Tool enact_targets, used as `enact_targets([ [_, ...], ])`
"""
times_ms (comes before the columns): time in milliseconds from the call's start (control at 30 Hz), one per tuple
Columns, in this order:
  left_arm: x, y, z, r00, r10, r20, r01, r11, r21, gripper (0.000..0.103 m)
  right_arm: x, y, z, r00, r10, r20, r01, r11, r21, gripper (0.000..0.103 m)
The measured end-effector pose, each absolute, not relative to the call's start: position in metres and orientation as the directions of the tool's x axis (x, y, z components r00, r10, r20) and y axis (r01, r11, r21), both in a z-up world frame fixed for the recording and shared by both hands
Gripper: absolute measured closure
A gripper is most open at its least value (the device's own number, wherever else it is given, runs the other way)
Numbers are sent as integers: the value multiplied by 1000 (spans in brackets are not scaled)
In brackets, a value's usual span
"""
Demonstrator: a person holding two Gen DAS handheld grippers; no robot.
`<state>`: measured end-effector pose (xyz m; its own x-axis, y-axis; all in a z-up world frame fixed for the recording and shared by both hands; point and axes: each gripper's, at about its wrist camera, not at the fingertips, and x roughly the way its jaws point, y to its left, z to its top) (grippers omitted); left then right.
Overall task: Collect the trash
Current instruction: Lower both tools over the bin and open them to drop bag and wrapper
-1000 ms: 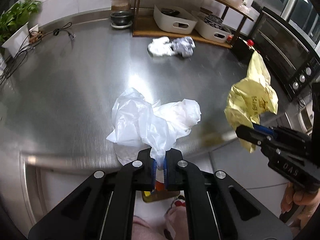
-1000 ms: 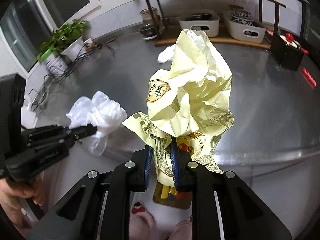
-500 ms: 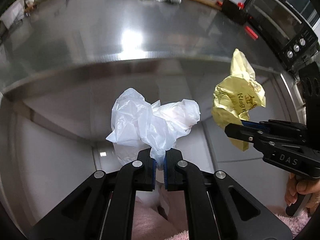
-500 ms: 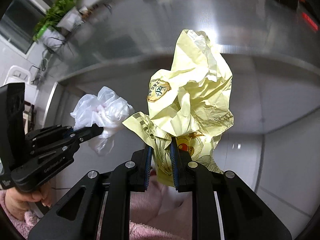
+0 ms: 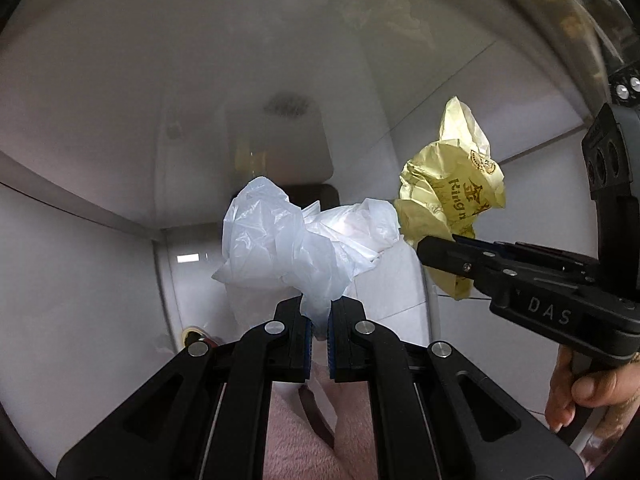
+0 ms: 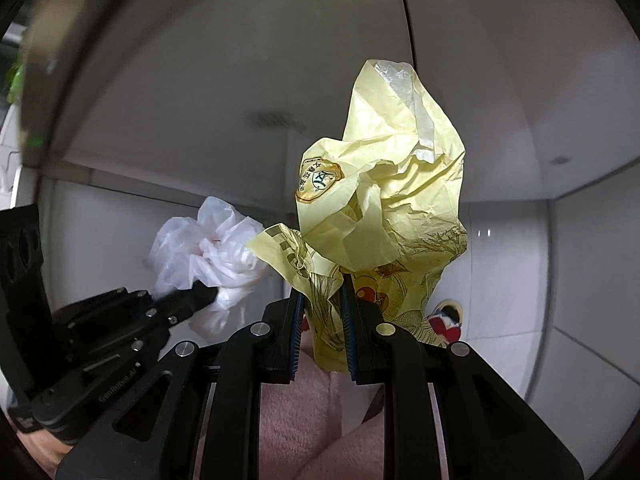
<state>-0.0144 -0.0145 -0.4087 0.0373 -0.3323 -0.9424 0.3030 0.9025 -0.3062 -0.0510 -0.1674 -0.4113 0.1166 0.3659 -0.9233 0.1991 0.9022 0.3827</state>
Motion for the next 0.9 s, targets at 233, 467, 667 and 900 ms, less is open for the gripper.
enact_targets([
  [233, 2, -15, -464, -9, -308, -951, 262, 917, -300, 99, -39, -156, -461, 48, 377, -925, 237, 895, 377, 84],
  [467, 13, -26, -500, -59, -290, -955, 260, 919, -295, 96, -28, -153, -491, 28, 407, -913, 305, 866, 396, 81],
  [667, 8, -25, -510, -73, -287, -955, 268, 917, -296, 93, -22, -150, -500, 13, 394, -919, 312, 871, 378, 81],
  [900, 6, -27, -504, -76, -289, -954, 279, 913, -299, 76, -5, -151, -489, 27, 375, -927, 296, 882, 365, 61],
])
